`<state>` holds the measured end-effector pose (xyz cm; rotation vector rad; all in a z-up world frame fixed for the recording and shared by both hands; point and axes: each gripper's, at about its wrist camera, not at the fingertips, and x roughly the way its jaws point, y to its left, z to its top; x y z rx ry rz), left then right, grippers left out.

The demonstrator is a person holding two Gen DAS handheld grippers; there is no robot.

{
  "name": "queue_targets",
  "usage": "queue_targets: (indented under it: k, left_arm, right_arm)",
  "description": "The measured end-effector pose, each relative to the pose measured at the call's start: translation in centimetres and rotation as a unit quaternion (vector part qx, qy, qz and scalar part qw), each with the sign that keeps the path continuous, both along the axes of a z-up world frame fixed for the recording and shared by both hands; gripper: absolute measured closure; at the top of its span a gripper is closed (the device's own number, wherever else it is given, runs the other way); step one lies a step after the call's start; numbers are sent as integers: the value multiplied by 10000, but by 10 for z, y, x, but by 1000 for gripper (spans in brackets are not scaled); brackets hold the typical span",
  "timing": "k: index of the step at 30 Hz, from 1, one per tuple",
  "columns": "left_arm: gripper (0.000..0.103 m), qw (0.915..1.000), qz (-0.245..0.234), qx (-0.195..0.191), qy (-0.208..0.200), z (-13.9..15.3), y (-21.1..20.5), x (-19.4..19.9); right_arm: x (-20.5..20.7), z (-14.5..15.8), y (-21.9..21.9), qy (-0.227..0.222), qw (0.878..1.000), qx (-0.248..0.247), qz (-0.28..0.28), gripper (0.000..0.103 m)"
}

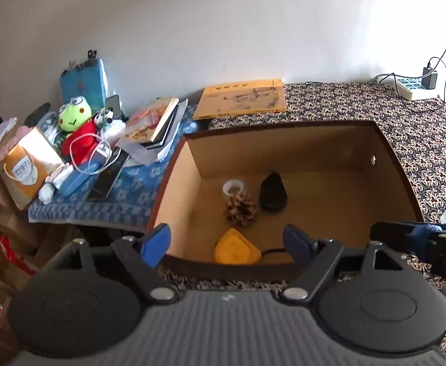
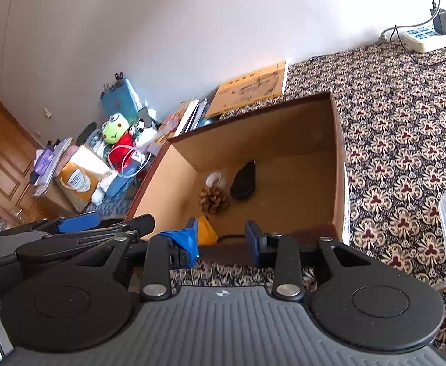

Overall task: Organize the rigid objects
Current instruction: 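Withdraw the open right tool from the box, then move the right tool down to the metal clip on the carpet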

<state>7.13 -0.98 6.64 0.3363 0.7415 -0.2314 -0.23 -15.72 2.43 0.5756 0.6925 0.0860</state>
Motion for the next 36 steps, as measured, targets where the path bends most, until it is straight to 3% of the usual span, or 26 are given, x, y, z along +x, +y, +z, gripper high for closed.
queue_targets:
  k: [8,15,21,29,36]
  left_arm:
    - [19,9992,321,10,226,-11,-6,-16]
    - [19,9987,331,34,392,-26,-13,-23]
    - [19,9976,-31,-56,696,-47,-9,-17]
    - [19,9886,-693,-155,1327,-75,5,3]
    - [17,9816,-1219,-128,1465,-85,13,15]
  right_arm:
    - [-16,-10,-7,114,9997,29,230,86]
    - [-26,-27,-9,335,9992,22,199,86]
    - [-30,-35,-9,497,9983,-233,-219,86]
    - [-30,-59,-3,856,9928,-91,-833,86]
    - [-25,-70,10,981,9877,52,-1217,86]
